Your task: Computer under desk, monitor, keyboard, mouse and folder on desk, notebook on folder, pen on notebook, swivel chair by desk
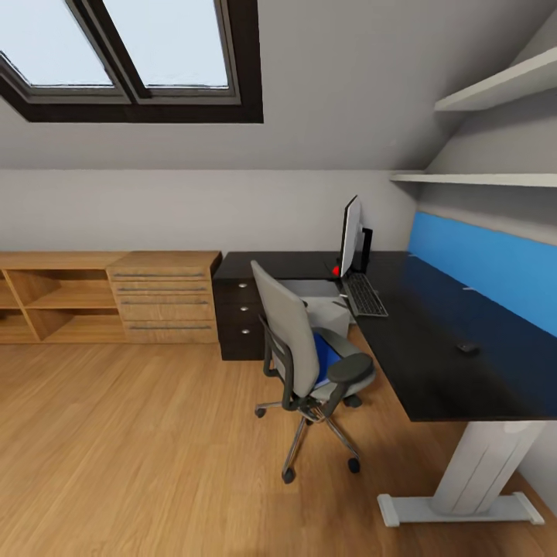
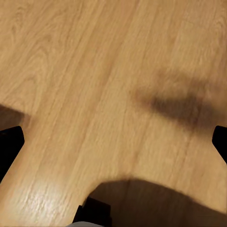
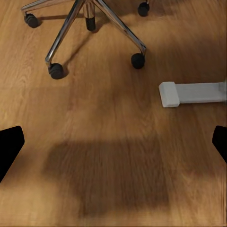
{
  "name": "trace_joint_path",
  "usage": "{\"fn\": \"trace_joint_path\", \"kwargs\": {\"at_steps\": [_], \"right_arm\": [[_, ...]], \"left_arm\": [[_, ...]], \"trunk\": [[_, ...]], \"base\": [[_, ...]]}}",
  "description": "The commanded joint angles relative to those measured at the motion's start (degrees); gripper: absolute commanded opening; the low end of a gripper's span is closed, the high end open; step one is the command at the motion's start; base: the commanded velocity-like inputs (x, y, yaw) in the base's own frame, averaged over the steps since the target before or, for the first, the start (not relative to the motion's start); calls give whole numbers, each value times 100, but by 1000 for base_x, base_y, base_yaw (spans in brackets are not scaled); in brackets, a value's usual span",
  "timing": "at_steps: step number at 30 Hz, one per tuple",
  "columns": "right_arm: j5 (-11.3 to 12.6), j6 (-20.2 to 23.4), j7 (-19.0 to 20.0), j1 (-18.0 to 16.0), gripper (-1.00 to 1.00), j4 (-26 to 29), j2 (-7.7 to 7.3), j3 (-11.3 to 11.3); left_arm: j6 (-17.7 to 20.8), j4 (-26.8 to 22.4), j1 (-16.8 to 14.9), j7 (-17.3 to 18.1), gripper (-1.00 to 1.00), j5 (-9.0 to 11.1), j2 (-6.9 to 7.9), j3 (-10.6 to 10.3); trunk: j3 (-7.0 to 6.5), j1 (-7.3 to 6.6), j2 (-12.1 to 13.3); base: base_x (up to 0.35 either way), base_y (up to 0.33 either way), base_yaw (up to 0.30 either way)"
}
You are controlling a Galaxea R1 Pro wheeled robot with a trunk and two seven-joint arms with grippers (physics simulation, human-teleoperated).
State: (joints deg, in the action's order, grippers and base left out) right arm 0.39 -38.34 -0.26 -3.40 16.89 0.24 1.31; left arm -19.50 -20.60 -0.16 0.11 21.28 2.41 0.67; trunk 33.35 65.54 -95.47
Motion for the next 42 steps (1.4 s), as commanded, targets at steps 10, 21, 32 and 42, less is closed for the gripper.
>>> {"fn": "trace_joint_path", "kwargs": {"at_steps": [10, 21, 32, 42], "right_arm": [[-4, -68, 5, -3, 100, 41, -77, -7], [7, 1576, -453, -843, 100, 1892, 193, -12], [526, 3347, -735, -2935, 100, 1764, 514, 98], [596, 4182, -738, -3322, 100, 1278, 647, -39]], "left_arm": [[-54, -95, -2, 7, 100, 6, -23, -10], [2123, -3332, -2, -1263, 100, -675, -396, -31], [4148, -6542, -2, -1845, 100, -839, -954, -319], [4435, -6938, 3, -1900, 100, -852, -842, -928]], "trunk": [[185, 220, -405], [383, 461, -846], [580, 703, -1287], [760, 923, -1688]], "base": [[0, 0, 0], [0, 0, 0], [0, 0, 0], [0, 0, 0]]}}
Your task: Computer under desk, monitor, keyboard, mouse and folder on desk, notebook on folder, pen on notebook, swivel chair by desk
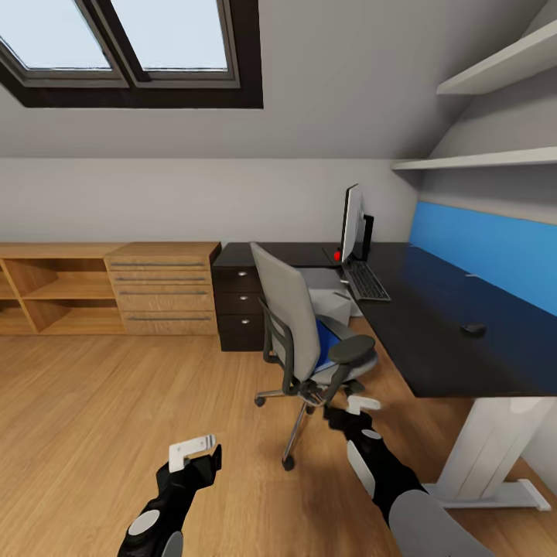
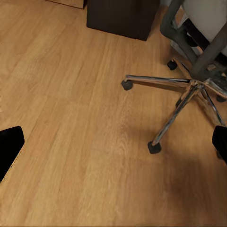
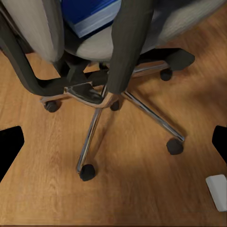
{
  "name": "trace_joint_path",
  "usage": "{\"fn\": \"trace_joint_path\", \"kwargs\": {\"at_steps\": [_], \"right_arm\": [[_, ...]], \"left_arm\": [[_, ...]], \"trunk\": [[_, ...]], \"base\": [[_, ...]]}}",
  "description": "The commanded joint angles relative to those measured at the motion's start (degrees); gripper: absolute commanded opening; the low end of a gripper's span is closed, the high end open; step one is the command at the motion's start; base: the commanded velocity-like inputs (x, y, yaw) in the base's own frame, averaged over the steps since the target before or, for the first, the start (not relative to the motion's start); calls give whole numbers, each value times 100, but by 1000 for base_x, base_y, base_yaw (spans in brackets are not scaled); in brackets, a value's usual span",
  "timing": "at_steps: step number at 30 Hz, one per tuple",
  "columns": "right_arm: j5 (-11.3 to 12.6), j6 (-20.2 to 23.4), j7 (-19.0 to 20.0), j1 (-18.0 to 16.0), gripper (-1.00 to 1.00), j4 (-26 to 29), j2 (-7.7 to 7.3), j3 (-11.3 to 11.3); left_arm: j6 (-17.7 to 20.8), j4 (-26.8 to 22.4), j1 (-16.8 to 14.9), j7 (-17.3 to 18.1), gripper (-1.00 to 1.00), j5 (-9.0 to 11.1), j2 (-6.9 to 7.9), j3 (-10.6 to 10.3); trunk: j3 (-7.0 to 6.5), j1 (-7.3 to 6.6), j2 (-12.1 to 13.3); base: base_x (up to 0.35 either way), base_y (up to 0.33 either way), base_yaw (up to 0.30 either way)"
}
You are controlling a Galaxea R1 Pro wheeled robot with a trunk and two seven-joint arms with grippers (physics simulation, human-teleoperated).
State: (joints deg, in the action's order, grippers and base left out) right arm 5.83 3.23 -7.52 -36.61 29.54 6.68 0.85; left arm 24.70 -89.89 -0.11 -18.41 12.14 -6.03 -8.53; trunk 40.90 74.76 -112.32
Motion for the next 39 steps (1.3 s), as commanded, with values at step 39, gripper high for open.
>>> {"fn": "trace_joint_path", "kwargs": {"at_steps": [39], "right_arm": [[-56, 64, -13, 601, 100, 1815, -52, -33]], "left_arm": [[-431, -284, 11, -66, 100, 104, 260, -328]], "trunk": [[705, 857, -1568]], "base": [[0, 0, 0]]}}
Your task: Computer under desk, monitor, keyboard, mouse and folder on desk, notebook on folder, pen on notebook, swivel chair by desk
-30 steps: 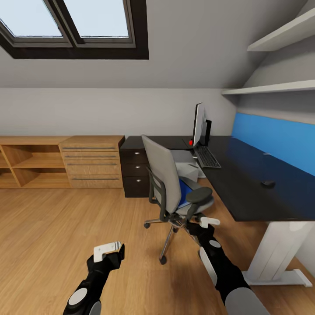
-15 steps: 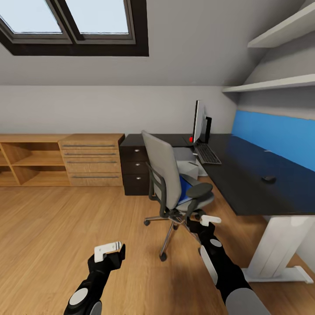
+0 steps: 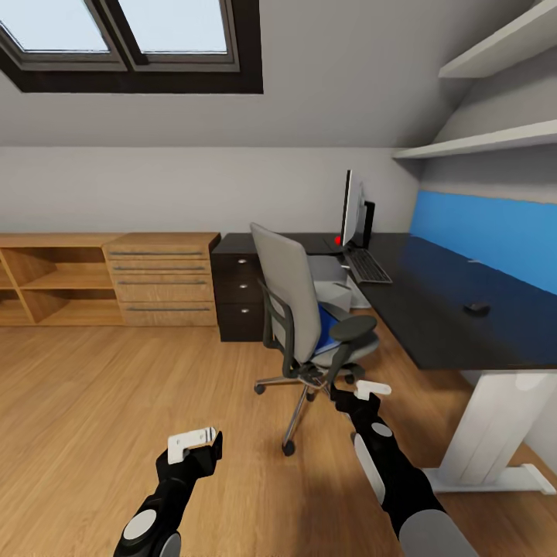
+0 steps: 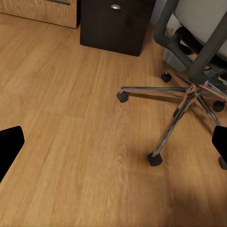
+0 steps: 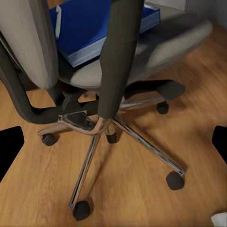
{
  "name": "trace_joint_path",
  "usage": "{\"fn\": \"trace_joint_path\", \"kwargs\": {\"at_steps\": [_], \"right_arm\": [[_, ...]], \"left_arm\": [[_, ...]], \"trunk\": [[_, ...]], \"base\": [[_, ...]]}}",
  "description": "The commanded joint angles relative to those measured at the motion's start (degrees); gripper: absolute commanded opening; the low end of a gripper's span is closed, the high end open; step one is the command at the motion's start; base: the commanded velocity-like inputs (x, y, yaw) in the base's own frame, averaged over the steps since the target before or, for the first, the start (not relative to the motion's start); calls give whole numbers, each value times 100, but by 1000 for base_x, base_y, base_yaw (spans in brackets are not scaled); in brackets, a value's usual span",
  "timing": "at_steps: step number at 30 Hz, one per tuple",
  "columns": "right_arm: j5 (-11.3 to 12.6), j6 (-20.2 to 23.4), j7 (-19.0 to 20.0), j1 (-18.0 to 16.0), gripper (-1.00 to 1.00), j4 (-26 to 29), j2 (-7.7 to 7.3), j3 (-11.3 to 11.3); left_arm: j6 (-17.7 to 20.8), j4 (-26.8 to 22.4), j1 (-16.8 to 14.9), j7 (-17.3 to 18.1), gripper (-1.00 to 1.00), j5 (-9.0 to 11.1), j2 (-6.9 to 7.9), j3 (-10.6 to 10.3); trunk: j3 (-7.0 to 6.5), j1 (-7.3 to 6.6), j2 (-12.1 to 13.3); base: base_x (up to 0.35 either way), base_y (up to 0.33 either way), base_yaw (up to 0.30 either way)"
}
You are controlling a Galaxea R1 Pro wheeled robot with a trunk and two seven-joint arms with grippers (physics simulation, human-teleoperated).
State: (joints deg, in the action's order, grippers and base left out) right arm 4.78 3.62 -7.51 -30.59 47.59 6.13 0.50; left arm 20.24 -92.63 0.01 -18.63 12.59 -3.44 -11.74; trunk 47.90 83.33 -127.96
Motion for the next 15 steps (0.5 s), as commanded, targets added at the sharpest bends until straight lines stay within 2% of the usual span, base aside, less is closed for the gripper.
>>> {"fn": "trace_joint_path", "kwargs": {"at_steps": [1, 15], "right_arm": [[49, 25, -14, -1, 100, 12, 4, 3], [49, 25, -14, 0, 100, 17, 4, 3]], "left_arm": [[15, -9, -1, -44, 100, 59, 1, -8], [15, -9, -1, -44, 100, 59, 1, -9]], "trunk": [[23, 22, -44], [274, 329, -605]], "base": [[0, 0, 0], [0, 0, 0]]}}
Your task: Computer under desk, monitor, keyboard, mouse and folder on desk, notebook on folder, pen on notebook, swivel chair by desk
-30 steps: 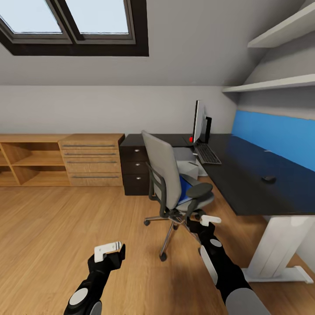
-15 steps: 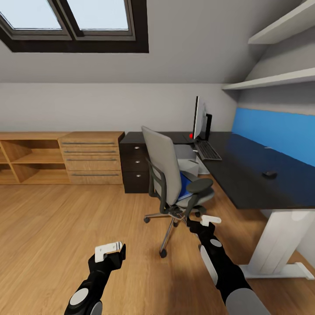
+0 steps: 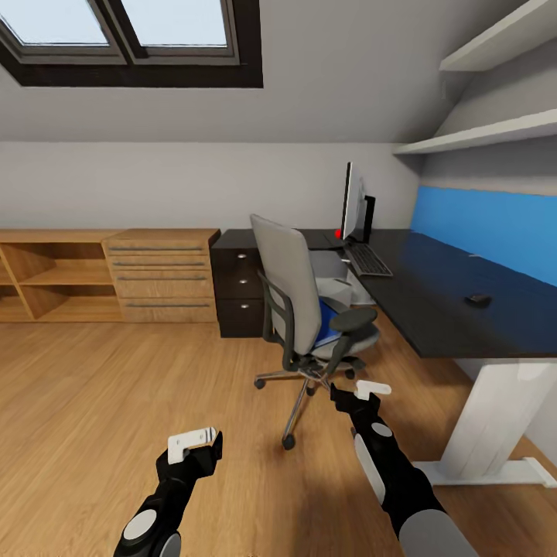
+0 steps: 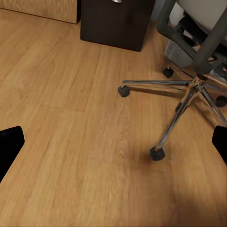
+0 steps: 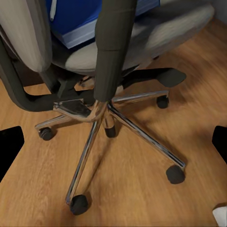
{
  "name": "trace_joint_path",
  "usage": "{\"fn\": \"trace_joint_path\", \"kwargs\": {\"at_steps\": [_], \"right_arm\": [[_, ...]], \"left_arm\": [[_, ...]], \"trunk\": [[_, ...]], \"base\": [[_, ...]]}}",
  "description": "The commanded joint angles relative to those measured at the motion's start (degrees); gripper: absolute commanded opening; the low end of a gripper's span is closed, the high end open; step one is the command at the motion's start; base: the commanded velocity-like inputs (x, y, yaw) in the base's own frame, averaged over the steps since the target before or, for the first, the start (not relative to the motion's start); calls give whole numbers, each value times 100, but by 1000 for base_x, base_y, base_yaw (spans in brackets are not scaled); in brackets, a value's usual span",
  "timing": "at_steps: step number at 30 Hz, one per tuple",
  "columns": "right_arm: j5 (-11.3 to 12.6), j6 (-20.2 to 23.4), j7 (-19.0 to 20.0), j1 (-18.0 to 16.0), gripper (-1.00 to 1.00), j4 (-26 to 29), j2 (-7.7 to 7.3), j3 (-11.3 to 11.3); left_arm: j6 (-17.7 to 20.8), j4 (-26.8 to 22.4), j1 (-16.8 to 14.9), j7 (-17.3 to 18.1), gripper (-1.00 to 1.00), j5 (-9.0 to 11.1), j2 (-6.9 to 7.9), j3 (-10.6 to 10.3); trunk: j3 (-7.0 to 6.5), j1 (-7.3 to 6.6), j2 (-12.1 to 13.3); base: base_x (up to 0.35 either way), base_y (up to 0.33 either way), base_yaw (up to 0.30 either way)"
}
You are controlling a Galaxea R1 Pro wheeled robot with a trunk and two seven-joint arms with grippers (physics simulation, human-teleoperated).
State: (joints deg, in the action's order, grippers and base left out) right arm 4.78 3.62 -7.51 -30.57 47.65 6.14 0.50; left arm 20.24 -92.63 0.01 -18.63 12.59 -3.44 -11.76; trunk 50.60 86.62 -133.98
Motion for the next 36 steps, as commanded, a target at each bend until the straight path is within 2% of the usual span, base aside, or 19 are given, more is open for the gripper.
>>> {"fn": "trace_joint_path", "kwargs": {"at_steps": [1, 23, 36], "right_arm": [[49, 25, -14, -1, 100, 10, 2, 3], [49, 25, -14, -1, 100, 16, 1, 3], [54, -85, -14, -1, 100, -116, 1, 30]], "left_arm": [[15, -9, -1, -44, 100, 59, 1, -7], [15, -9, -1, -44, 100, 59, 1, -3], [32, -1, -1, -44, 100, 59, 25, -2]], "trunk": [[23, 22, -44], [418, 505, -926], [440, 508, -927]], "base": [[0, 0, 0], [0, 0, 0], [0, 0, 0]]}}
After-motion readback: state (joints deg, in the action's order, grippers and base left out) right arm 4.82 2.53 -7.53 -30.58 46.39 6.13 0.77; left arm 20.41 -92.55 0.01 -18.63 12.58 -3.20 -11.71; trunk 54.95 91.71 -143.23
